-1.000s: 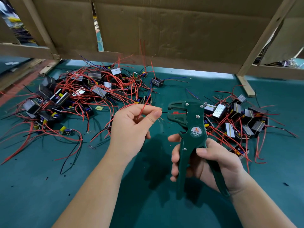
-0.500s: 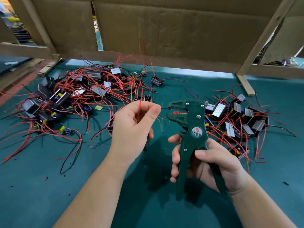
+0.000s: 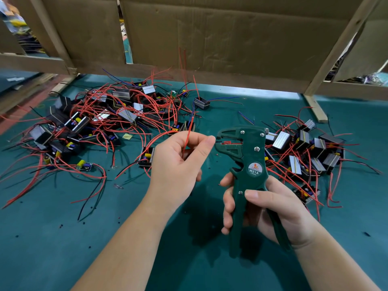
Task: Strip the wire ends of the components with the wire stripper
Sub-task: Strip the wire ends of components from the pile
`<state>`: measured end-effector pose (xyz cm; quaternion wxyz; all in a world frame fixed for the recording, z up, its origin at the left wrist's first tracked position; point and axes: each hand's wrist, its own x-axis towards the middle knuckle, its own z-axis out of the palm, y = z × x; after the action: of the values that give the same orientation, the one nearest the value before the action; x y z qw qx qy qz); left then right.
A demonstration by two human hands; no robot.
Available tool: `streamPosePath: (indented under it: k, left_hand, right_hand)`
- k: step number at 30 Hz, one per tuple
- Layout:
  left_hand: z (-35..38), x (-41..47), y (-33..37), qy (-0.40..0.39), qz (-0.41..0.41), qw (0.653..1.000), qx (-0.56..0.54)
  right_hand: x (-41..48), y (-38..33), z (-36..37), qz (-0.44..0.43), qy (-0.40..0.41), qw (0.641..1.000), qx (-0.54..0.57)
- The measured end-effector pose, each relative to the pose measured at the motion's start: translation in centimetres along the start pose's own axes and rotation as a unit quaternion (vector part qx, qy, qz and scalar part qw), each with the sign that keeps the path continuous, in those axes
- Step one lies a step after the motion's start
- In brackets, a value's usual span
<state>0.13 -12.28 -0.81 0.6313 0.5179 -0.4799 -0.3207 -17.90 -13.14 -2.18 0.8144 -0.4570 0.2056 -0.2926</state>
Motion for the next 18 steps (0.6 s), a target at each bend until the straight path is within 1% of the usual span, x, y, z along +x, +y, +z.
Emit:
streamPosePath:
  k: [11,14,16,18]
  left_hand:
    - [-0.3,0.2,-0.1,-0.009,0.003,1.0,0.024]
    - [-0.4,0.3,-0.4,-0.002,-0.017,0.999,0.037]
    - [-0.3,0.4,-0.6,0.007,-0.048,0.999,0.013]
    - [-0.3,0.6,-0.8,-0.009,-0.076,0.997,0.0]
  right_hand:
    - [-0.1,0.1,0.5,0.016,0.054,0.998,-0.027]
    - [0.3,0.8,1.6,0.024,0.106,0.994,-0.013]
    - [0.7,1.1,2.4,0.028,0.169,0.985,-0.019]
    - [1.0,1.2,2.6,0.021,0.229,0.973,-0.027]
